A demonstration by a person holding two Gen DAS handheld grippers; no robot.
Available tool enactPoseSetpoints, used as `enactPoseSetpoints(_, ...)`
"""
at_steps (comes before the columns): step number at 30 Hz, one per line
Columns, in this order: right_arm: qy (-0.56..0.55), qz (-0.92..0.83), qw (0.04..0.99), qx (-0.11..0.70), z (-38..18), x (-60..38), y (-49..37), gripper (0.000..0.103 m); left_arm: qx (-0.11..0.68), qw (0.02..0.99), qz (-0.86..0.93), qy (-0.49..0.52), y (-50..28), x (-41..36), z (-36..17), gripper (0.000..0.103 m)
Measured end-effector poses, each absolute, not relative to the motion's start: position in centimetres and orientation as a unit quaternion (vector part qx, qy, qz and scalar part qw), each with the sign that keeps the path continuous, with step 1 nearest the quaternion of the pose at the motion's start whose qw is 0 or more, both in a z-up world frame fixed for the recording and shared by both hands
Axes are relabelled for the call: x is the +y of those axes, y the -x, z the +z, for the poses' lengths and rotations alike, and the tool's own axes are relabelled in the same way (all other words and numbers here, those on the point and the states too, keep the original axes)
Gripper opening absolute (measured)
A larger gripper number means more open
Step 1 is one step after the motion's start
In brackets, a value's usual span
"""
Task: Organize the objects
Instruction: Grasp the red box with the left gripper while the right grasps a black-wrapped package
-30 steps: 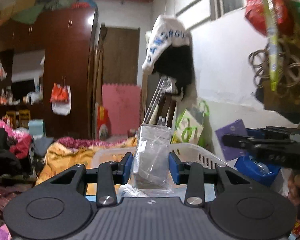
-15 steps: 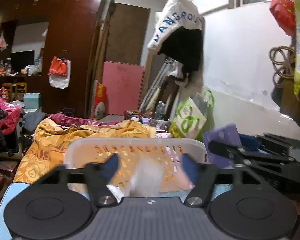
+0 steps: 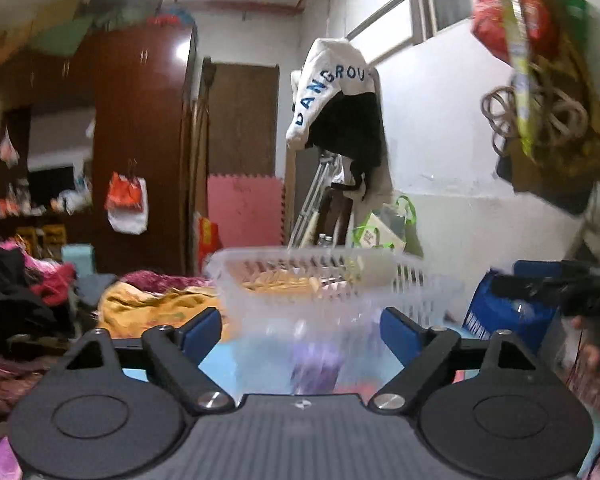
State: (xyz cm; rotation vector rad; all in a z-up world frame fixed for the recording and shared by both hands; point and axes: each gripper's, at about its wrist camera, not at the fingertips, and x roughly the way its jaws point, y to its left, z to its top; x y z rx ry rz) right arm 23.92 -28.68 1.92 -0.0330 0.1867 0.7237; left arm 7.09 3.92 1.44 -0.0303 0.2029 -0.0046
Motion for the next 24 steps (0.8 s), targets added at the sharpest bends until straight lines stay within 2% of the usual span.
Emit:
enactPoseSetpoints(6, -0.081, 0.345, 0.927, 0.12, -3.6, -31.8, -19.9, 0.103, 0.131, 0.991, -0.008, -0.026, -2.9, 2.5, -3.3, 0.09)
enactPoseSetpoints(9, -0.107, 0.363, 0.916, 0.133, -4.8, -32.0, -18.4, 0.103, 0.129, 0.992, -0.006, -0.003, -1.3, 2.3, -4.1, 0.09)
enactPoseSetpoints(15, 0.003, 0.425, 0.893, 0.147, -5.8, -27.2, -15.6, 0.103, 0.127, 0.992, 0.008, 0.0, 0.1, 0.6, -5.4, 0.09)
enactPoseSetpoints(21, 0.02, 0.393, 0.907, 0.149, -6.1, -24.6, -16.8, 0.103, 0.124, 0.992, -0.01, -0.015, 0.5, 0.0, -7.4, 0.09)
enactPoseSetpoints(23, 0.034, 0.381, 0.913, 0.143, -6.6, -23.7, -16.4, 0.099, 0.133, 0.991, -0.002, -0.009, 0.1, 0.1, -7.7, 0.089)
enactPoseSetpoints(24, 0.038, 0.383, 0.912, 0.143, -6.9, -23.6, -16.6, 0.093, 0.136, 0.991, 0.004, -0.008, 0.1, 0.2, -7.9, 0.089)
